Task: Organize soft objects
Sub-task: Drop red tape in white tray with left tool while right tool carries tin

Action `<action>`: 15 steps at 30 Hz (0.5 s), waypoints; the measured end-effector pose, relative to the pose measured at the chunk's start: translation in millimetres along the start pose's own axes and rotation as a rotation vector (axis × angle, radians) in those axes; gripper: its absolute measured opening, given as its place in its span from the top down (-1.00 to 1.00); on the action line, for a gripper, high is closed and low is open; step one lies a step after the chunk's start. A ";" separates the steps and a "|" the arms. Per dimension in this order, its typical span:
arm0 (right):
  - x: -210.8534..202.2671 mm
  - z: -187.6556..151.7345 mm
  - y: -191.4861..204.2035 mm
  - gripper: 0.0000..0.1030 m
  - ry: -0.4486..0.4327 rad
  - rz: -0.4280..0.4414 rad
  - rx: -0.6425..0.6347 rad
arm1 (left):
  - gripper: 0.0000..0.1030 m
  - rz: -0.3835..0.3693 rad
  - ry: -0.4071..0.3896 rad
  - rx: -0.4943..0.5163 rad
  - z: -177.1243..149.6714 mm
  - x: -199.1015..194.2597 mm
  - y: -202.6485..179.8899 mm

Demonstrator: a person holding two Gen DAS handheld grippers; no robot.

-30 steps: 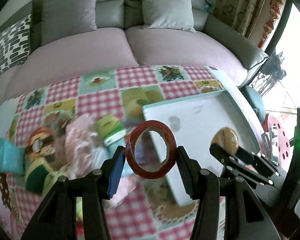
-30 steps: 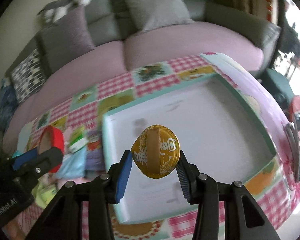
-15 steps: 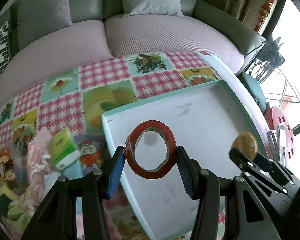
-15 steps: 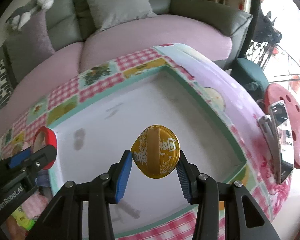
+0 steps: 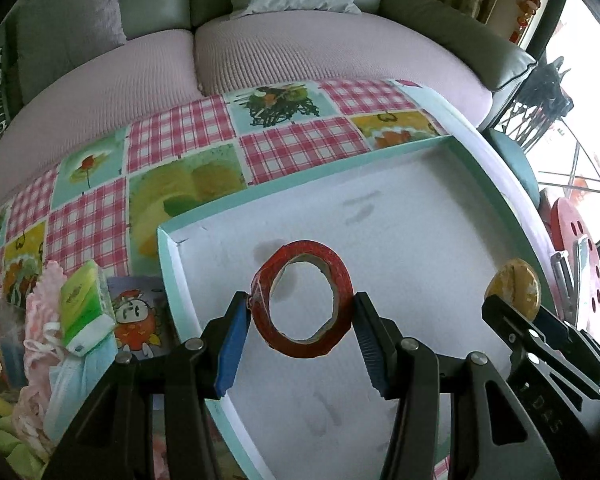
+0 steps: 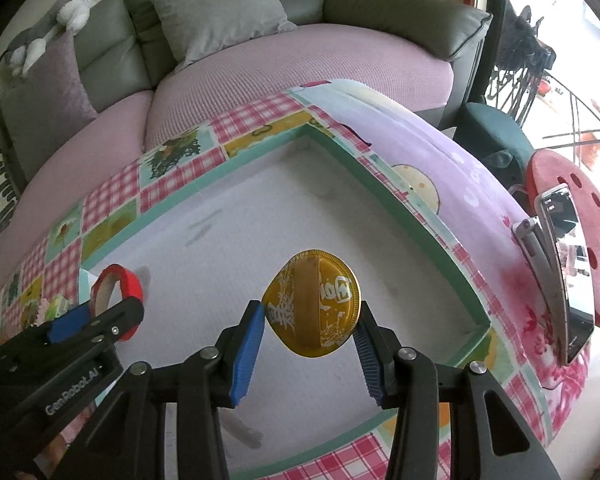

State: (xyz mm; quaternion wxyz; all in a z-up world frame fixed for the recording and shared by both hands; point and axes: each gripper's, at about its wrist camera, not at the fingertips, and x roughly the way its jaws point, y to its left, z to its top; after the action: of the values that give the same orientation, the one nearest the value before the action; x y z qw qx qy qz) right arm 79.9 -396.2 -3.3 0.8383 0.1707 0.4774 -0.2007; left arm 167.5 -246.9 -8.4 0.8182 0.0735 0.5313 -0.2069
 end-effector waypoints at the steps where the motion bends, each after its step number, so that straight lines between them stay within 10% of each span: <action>1: 0.0 -0.1 0.4 0.04 -0.001 -0.001 -0.003 | -0.05 0.002 0.001 -0.003 0.5 1.0 -0.2; 15: -8.4 -1.7 8.4 0.00 -0.012 0.005 -0.049 | -0.37 0.021 -0.023 -0.047 2.6 -6.1 10.3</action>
State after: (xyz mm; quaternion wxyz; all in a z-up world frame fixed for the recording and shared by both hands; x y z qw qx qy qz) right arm 79.0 -386.6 3.9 0.8454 0.1502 0.4767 -0.1881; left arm 171.8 -236.9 -2.8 0.8280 0.0574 0.5256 -0.1865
